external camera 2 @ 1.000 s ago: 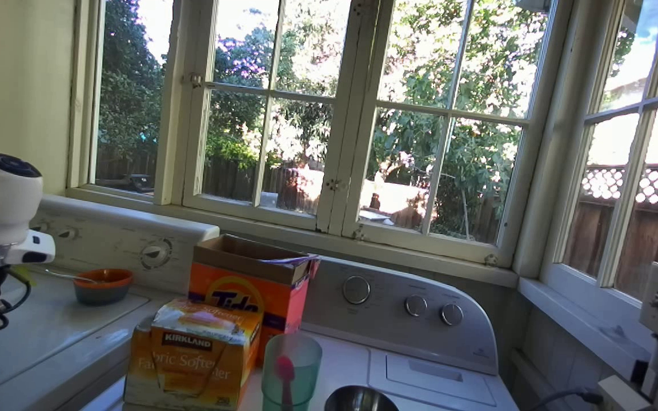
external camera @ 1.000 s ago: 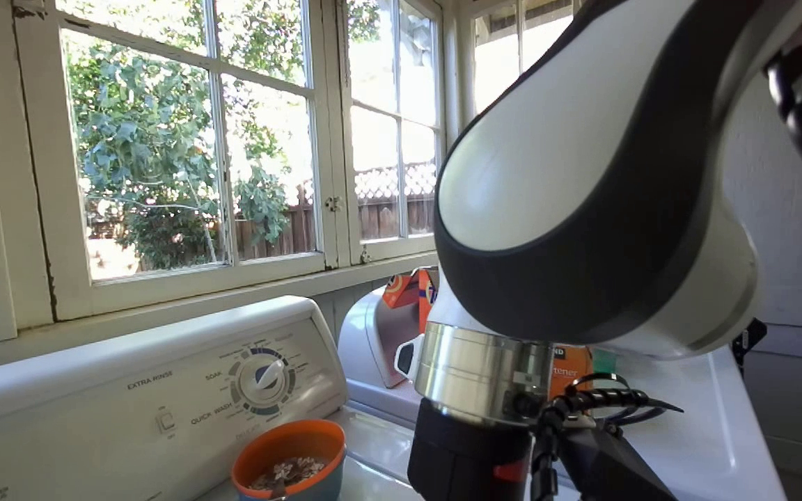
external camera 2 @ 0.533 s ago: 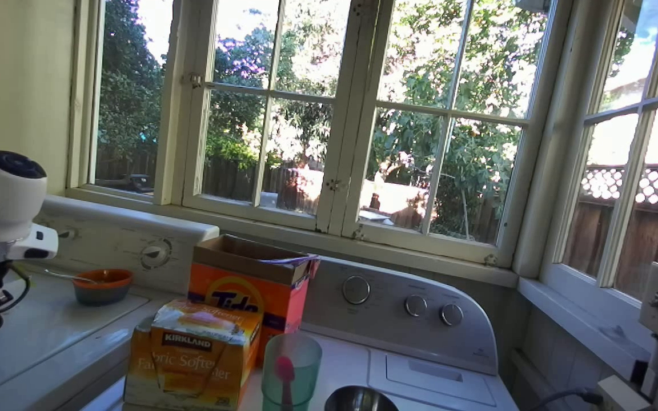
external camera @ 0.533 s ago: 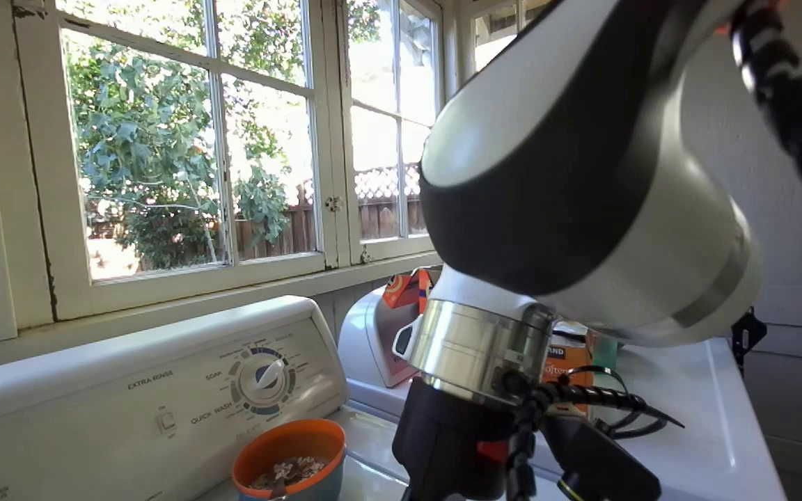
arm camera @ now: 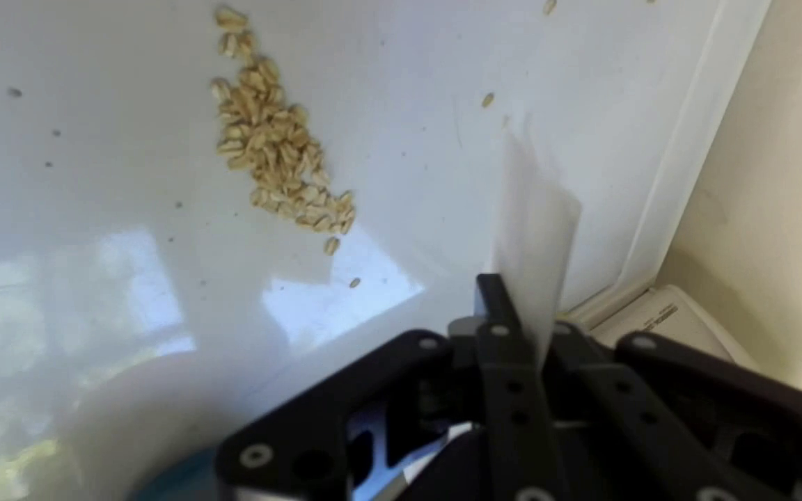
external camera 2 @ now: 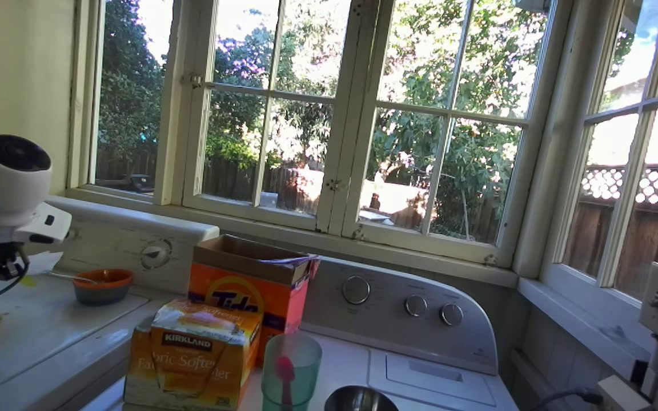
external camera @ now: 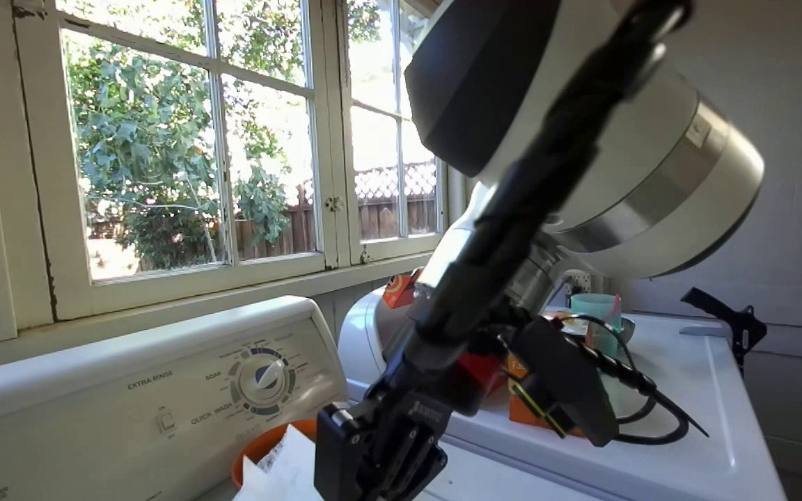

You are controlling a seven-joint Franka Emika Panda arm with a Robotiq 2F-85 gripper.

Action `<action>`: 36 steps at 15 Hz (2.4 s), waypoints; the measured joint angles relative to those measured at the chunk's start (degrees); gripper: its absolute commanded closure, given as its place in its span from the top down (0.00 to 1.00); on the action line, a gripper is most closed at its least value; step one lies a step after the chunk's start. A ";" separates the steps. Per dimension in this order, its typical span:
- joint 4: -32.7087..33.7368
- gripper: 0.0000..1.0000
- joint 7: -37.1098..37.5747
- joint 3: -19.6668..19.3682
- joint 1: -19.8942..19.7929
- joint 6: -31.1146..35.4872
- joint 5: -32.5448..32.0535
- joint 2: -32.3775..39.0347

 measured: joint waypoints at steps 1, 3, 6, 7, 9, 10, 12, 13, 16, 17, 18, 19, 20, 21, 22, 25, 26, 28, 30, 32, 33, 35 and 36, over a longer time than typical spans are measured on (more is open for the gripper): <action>-0.04 0.00 0.70 -0.87 0.74 1.21 1.56 -0.28; -0.06 0.00 2.08 -2.12 2.32 4.02 4.62 -0.37; -0.10 0.00 3.54 -1.14 2.86 8.00 9.33 -0.19; -0.09 0.00 3.61 -0.76 2.99 9.09 10.91 -0.13; -0.09 0.00 3.86 -0.18 3.33 11.15 13.26 0.06; -0.07 0.26 3.90 0.01 3.43 11.75 14.23 0.22; 0.06 0.34 3.90 0.33 3.44 12.18 16.19 0.61; 0.13 0.40 3.90 0.41 3.44 12.20 17.10 0.78; 0.39 0.65 4.10 0.55 3.44 12.19 18.59 1.23; 0.37 0.71 4.56 0.55 3.45 12.15 18.57 1.28; 0.23 0.78 5.57 0.54 3.47 11.96 17.93 1.27; -0.05 0.87 7.31 0.46 3.59 11.80 16.45 1.26; -0.50 0.94 10.09 0.14 3.95 11.78 13.66 1.23; -1.01 0.99 13.25 -0.32 4.54 11.78 10.32 1.19; -1.36 1.00 16.45 -1.64 5.99 11.78 6.75 1.17; -2.33 1.00 27.22 -7.51 12.45 11.77 -6.81 1.22; -2.76 1.00 30.52 -10.54 15.56 11.75 -11.60 1.27; -3.33 1.00 36.91 -18.53 23.17 11.18 -21.08 1.46; -3.32 1.00 43.33 -27.59 31.24 9.96 -30.71 2.01; -2.62 1.00 49.83 -36.56 38.88 8.01 -40.26 2.82; -1.86 1.00 53.24 -40.87 42.46 6.11 -45.03 3.24; 0.64 1.00 59.43 -46.75 47.33 0.08 -53.68 3.78; 2.14 1.00 61.66 -46.79 47.39 -2.73 -57.24 3.83</action>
